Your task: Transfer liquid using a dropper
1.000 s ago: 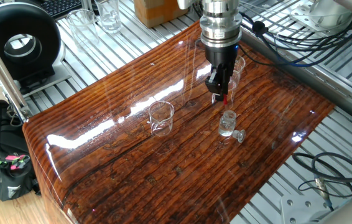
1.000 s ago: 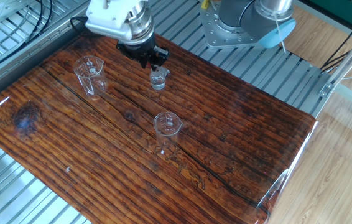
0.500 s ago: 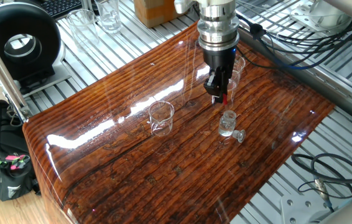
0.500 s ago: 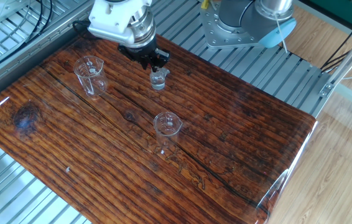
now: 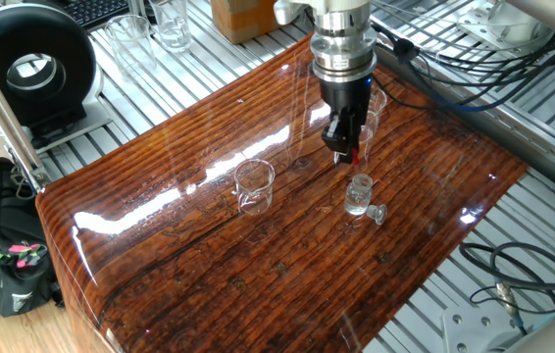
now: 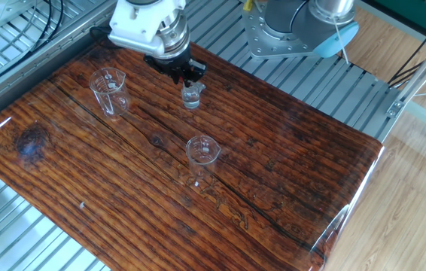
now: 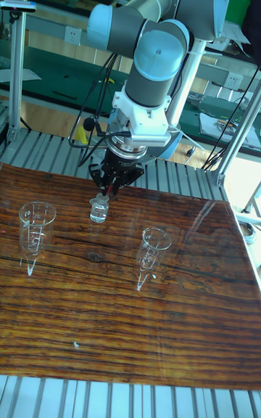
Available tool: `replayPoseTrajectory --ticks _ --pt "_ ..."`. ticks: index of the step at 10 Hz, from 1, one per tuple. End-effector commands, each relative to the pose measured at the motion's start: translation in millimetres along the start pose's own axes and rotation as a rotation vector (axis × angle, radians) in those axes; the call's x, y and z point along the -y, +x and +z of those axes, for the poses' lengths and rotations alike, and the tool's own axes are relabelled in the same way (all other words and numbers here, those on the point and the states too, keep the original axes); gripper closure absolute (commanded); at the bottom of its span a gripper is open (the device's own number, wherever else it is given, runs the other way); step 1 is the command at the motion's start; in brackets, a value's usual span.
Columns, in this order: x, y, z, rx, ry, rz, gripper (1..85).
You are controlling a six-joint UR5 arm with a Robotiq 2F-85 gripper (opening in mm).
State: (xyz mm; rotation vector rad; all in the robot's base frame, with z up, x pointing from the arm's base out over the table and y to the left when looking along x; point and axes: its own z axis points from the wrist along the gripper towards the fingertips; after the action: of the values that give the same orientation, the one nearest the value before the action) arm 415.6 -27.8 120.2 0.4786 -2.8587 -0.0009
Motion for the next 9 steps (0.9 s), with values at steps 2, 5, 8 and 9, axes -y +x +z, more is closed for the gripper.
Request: replayPoseTrajectory --ticks 2,5,8,9 --pt "-1.3 1.1 -4.2 0.004 -0.011 -0.002 56.7" --pt "0.3 2.9 -7.2 0.001 -0.007 -0.003 58.0" --pt "1.6 3.1 -6.4 0.0 -0.004 -0.002 60.0" --pt "1.2 2.3 -6.0 0.003 -0.006 -0.003 60.0"
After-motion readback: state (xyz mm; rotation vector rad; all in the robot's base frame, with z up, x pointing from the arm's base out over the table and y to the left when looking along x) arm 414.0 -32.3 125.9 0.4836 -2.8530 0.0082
